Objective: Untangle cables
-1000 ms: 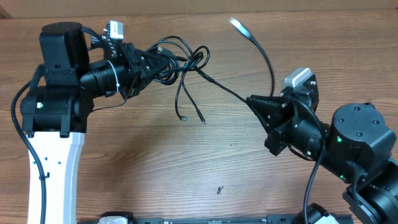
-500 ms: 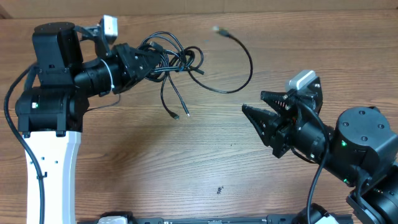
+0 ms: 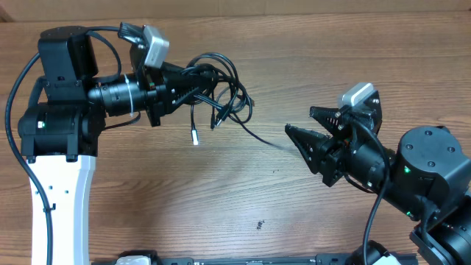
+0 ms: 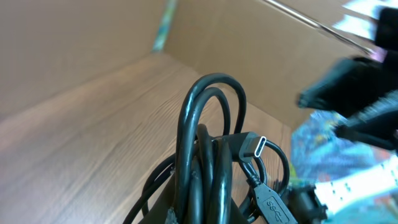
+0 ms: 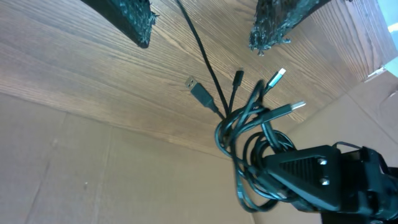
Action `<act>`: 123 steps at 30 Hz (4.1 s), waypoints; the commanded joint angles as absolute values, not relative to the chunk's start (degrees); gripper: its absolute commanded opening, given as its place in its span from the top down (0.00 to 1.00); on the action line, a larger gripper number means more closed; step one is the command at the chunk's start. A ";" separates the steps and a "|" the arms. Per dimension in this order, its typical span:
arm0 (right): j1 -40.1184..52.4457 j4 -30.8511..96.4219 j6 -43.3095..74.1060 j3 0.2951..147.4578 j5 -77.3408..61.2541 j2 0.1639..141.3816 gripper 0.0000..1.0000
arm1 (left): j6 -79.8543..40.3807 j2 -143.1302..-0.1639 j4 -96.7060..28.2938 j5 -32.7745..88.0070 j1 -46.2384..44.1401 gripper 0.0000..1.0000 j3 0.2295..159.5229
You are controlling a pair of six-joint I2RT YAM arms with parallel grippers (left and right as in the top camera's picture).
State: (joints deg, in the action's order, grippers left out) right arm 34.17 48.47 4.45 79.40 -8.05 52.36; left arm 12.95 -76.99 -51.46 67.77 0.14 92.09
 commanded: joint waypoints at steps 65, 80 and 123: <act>34.02 60.38 28.49 79.85 19.40 52.66 0.73 | 26.96 -76.38 -50.57 88.99 -1.10 0.96 92.79; 34.06 48.93 6.04 79.85 -10.28 52.66 0.37 | 26.94 -76.38 -50.81 90.61 -1.15 0.96 92.79; 34.02 39.88 -4.99 79.85 -0.38 55.05 0.13 | 30.11 -76.49 -53.67 90.45 -8.49 0.96 92.77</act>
State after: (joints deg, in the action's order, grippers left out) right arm 34.15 40.21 -4.16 79.40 2.35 53.63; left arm 27.20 -77.14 -54.00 87.46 -6.09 92.07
